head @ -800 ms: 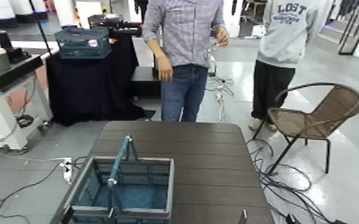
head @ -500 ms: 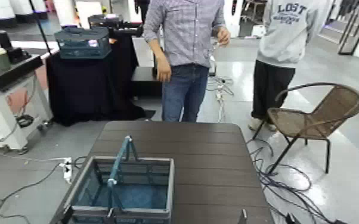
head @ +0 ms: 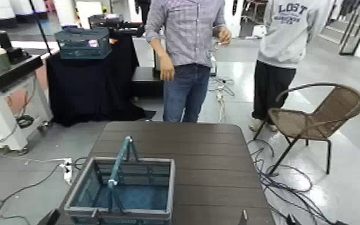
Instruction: Grasp the handle of the crate.
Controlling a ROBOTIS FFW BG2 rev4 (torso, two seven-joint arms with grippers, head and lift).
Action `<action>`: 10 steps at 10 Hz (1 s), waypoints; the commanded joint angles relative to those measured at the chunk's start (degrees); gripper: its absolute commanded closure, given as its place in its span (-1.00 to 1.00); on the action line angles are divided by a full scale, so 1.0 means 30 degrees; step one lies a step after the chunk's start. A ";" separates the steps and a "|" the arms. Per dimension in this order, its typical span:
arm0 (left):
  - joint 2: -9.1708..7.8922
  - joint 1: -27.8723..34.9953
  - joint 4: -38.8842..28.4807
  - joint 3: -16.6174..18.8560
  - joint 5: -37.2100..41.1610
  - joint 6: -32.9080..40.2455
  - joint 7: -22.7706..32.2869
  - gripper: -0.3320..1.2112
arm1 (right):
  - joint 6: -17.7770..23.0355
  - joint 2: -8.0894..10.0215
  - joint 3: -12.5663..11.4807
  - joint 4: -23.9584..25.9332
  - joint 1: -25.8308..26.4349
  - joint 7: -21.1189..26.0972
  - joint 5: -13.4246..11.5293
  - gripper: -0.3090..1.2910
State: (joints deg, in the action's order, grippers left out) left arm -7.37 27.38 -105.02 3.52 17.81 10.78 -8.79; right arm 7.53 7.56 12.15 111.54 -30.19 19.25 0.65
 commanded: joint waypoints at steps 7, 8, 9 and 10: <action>-0.2554 -0.1920 -0.1028 0.2459 0.5432 -0.6495 -0.3750 -0.43 | -0.0107 0.0087 0.0257 -0.0149 0.0308 -0.0029 0.0018 -0.43; -0.3052 -0.2418 -0.1028 0.3133 0.6106 -0.8136 -0.4717 -0.43 | -0.0137 0.0145 0.0316 -0.0149 0.0366 0.0000 0.0018 -0.43; -0.3609 -0.2769 -0.0940 0.3719 0.7073 -0.9806 -0.5244 -0.43 | -0.0195 0.0174 0.0345 -0.0149 0.0425 -0.0029 0.0076 -0.43; -0.4224 -0.3268 -0.0735 0.4276 0.7952 -1.1329 -0.5625 -0.43 | -0.0195 0.0174 0.0374 -0.0178 0.0425 -0.0029 0.0106 -0.43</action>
State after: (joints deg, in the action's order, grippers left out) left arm -18.94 18.49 -107.49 15.17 39.88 -19.93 -25.68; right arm 6.97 8.03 13.20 111.04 -28.94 19.16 0.89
